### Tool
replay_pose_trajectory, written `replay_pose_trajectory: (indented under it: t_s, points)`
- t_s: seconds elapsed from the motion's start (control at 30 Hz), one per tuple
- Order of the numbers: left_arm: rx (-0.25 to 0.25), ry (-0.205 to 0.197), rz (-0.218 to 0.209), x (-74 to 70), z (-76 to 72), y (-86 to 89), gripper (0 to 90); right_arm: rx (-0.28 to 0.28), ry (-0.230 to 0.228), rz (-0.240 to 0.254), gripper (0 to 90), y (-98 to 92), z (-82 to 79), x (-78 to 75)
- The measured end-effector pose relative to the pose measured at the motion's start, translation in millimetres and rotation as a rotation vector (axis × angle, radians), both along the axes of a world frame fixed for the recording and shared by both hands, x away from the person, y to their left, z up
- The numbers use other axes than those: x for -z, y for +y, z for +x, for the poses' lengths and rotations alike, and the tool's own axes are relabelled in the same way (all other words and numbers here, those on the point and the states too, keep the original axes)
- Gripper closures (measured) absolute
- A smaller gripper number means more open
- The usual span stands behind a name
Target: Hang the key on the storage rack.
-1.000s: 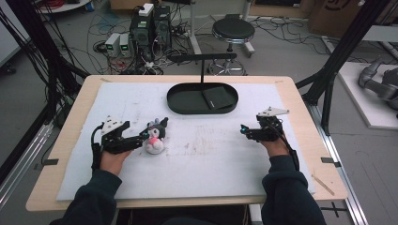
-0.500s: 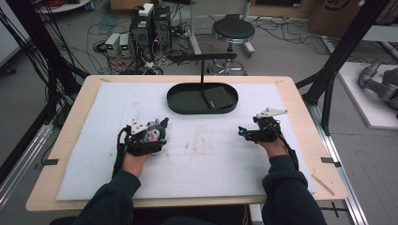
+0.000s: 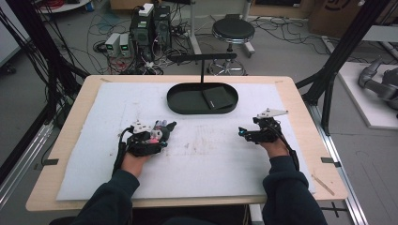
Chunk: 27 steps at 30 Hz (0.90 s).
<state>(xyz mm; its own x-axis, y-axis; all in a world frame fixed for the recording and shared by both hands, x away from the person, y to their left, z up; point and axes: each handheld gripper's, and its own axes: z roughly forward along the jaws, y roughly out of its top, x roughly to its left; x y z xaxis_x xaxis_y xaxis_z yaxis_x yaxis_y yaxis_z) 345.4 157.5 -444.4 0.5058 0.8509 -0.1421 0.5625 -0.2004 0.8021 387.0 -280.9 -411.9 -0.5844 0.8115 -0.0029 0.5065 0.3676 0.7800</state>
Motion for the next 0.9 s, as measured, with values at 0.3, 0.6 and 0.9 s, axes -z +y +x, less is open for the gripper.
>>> replay_pose_trajectory:
  t_s: [0.3, 0.6, 0.9]
  points:
    - [0.186, -0.080, -0.292, -30.9, -1.3, 31.8, 38.5, 0.007, -0.003, 0.032, 21.4, -4.0, 1.1, -0.6]
    - [0.217, -0.143, -0.291, -71.5, 10.3, 38.5, 38.4, 0.007, -0.013, 0.061, 21.4, -7.3, 1.7, -2.2]
    - [0.171, -0.179, -0.269, -114.4, 45.8, 33.7, 38.4, 0.007, -0.029, 0.096, 21.4, -8.8, 1.4, -4.8]
